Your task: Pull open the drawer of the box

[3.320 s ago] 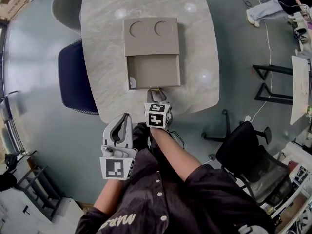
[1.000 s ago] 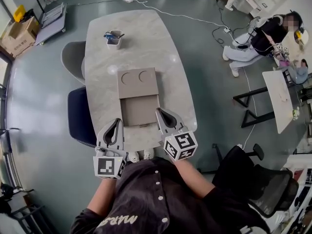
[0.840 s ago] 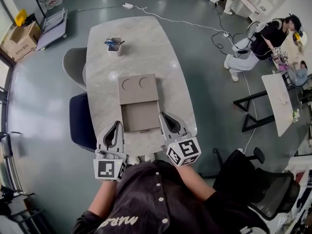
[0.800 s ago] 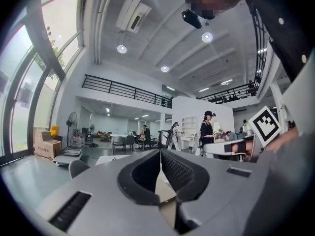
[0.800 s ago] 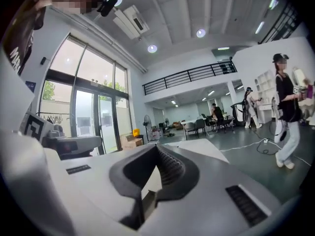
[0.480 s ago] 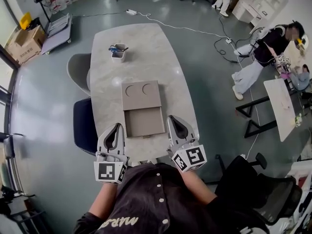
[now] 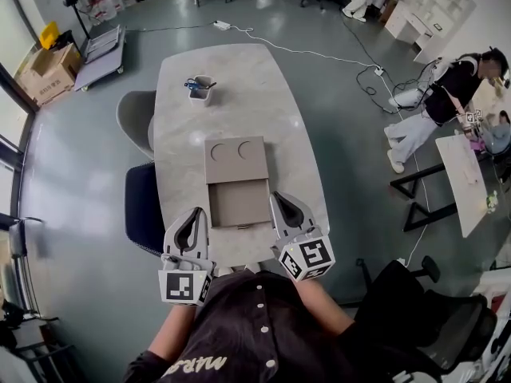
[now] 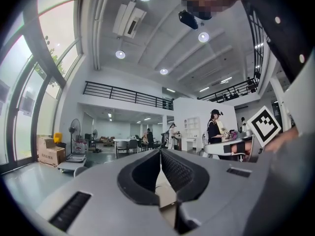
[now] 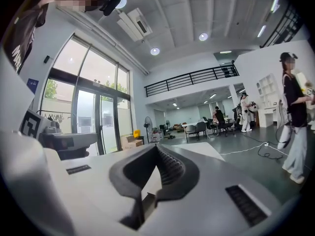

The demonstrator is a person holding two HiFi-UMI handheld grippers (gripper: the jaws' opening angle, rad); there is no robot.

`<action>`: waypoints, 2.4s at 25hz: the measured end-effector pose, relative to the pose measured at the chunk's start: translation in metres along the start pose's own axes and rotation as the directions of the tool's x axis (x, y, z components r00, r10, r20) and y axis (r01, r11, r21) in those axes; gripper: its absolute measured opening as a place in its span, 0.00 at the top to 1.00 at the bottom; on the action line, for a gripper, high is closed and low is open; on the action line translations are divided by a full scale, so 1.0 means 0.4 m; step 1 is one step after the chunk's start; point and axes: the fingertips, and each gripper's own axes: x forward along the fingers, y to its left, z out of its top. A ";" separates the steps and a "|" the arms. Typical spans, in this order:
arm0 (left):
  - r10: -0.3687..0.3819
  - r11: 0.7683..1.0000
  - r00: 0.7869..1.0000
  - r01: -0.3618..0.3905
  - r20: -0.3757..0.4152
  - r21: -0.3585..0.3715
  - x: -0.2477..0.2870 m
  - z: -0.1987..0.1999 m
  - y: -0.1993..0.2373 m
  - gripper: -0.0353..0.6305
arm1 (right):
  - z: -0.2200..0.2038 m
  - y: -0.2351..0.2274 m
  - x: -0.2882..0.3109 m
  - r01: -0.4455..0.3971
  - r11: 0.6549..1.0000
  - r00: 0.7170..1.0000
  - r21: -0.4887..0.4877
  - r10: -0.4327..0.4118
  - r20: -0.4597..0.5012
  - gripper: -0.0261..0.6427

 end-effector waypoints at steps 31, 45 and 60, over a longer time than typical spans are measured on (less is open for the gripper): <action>-0.014 1.000 1.000 0.014 0.012 -0.006 -0.004 0.000 -0.007 0.92 | -0.010 0.038 0.021 -0.030 1.000 0.999 -0.009 0.030 -0.023 0.97; -0.013 1.000 1.000 0.013 0.004 0.007 -0.002 -0.008 0.007 0.92 | -0.016 0.042 0.033 -0.023 1.000 0.999 -0.012 0.023 -0.032 0.97; -0.021 1.000 1.000 0.021 0.007 0.007 -0.012 -0.009 0.001 0.92 | -0.015 0.054 0.026 -0.026 1.000 0.999 -0.015 0.026 -0.029 0.97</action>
